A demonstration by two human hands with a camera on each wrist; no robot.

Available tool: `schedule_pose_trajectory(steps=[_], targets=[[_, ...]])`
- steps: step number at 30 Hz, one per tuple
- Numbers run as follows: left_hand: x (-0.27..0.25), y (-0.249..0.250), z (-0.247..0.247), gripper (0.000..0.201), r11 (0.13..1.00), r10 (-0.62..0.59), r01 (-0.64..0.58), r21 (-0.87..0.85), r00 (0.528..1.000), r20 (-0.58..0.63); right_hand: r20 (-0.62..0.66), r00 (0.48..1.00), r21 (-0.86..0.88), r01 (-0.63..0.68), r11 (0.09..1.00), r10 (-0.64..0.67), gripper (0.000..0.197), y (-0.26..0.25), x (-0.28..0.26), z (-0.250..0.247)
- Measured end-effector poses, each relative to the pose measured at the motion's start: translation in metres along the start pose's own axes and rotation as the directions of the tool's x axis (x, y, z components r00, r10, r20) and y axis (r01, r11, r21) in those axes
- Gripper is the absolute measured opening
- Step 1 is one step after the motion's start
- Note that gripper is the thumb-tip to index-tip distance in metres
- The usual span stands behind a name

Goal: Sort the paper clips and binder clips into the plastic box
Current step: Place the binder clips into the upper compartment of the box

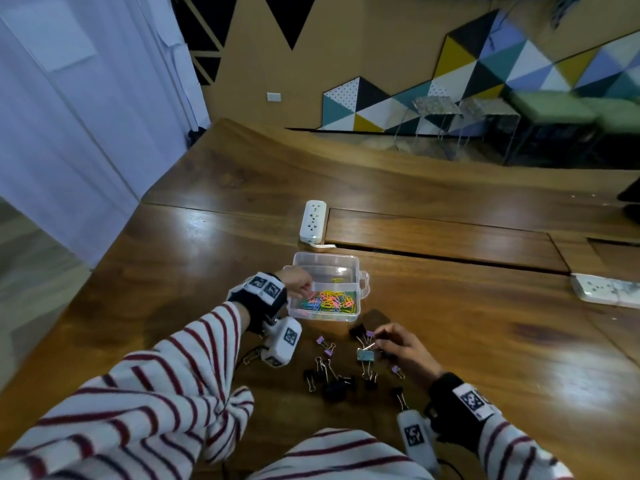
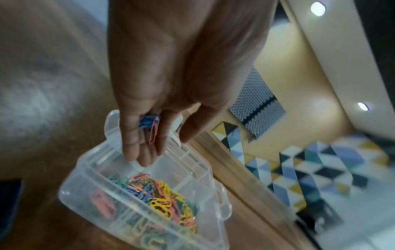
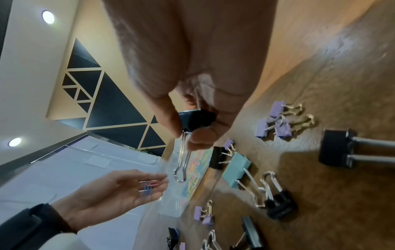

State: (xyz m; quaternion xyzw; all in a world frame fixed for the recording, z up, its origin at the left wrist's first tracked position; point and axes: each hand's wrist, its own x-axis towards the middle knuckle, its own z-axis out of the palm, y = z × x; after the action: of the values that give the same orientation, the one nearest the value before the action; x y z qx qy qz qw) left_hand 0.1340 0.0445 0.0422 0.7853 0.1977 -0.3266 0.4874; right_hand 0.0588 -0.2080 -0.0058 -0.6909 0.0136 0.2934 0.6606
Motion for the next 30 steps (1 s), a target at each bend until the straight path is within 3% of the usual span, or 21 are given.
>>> schedule_pose_trajectory(steps=[2, 4, 5, 7, 8, 13, 15, 18, 20, 24, 28, 30], targets=[[0.006, 0.0, 0.007, 0.023, 0.939, 0.022, -0.028, 0.342, 1.0, 0.021, 0.009, 1.0, -0.023, -0.018, 1.0, 0.018, 0.018, -0.001, -0.003, -0.001], [0.011, 0.004, 0.012, 0.026, 0.794, 0.151, -0.073, 0.603, 0.985, -0.079, 0.011, 0.999, -0.042, -0.044, 0.998, 0.045, 0.014, -0.001, -0.003, -0.001], [0.01, 0.009, 0.015, 0.028, 0.721, 0.254, -0.081, 0.688, 0.955, -0.154, 0.009, 0.998, -0.044, -0.057, 0.997, 0.057, 0.015, 0.001, -0.002, -0.002], [0.018, 0.02, 0.016, 0.026, 0.672, 0.431, -0.137, 0.728, 0.871, -0.234, 0.008, 0.996, -0.02, -0.085, 0.996, 0.085, 0.014, 0.0, -0.002, -0.001], [0.023, 0.026, 0.016, 0.024, 0.65, 0.47, -0.161, 0.742, 0.853, -0.227, 0.012, 0.995, -0.004, -0.103, 0.995, 0.103, 0.014, -0.002, -0.003, 0.001], [0.056, 0.045, 0.018, 0.018, 0.475, 0.355, -0.125, 0.871, 0.933, -0.059, 0.024, 1.0, 0.08, -0.018, 0.997, 0.016, 0.026, -0.006, -0.003, 0.003], [0.068, 0.05, 0.021, 0.015, 0.396, 0.36, -0.167, 0.903, 0.933, 0.014, -0.002, 0.999, 0.101, 0.043, 0.994, -0.043, 0.036, -0.003, -0.001, 0.0], [0.076, 0.056, 0.028, 0.02, 0.291, 0.425, -0.199, 0.936, 0.903, 0.06, -0.05, 0.997, 0.204, 0.063, 0.977, -0.054, 0.015, 0.002, 0.006, -0.002], [0.08, 0.057, 0.034, 0.02, 0.294, 0.475, -0.226, 0.929, 0.878, 0.063, -0.056, 0.998, 0.343, 0.048, 0.938, -0.031, 0.017, -0.002, 0.015, -0.006], [0.085, 0.05, 0.042, 0.026, 0.407, 0.448, -0.256, 0.877, 0.892, 0.052, -0.058, 0.998, 0.545, 0.014, 0.838, 0.022, 0.023, -0.034, 0.042, -0.013], [0.083, 0.048, 0.033, 0.023, 0.466, 0.341, -0.269, 0.843, 0.934, 0.11, -0.133, 0.991, 0.501, 0.045, 0.864, 0.026, 0.018, -0.069, 0.079, -0.015], [0.076, 0.052, 0.022, 0.018, 0.493, 0.36, -0.269, 0.827, 0.929, 0.088, -0.163, 0.986, 0.454, 0.058, 0.889, 0.019, 0.017, -0.081, 0.099, -0.015]])
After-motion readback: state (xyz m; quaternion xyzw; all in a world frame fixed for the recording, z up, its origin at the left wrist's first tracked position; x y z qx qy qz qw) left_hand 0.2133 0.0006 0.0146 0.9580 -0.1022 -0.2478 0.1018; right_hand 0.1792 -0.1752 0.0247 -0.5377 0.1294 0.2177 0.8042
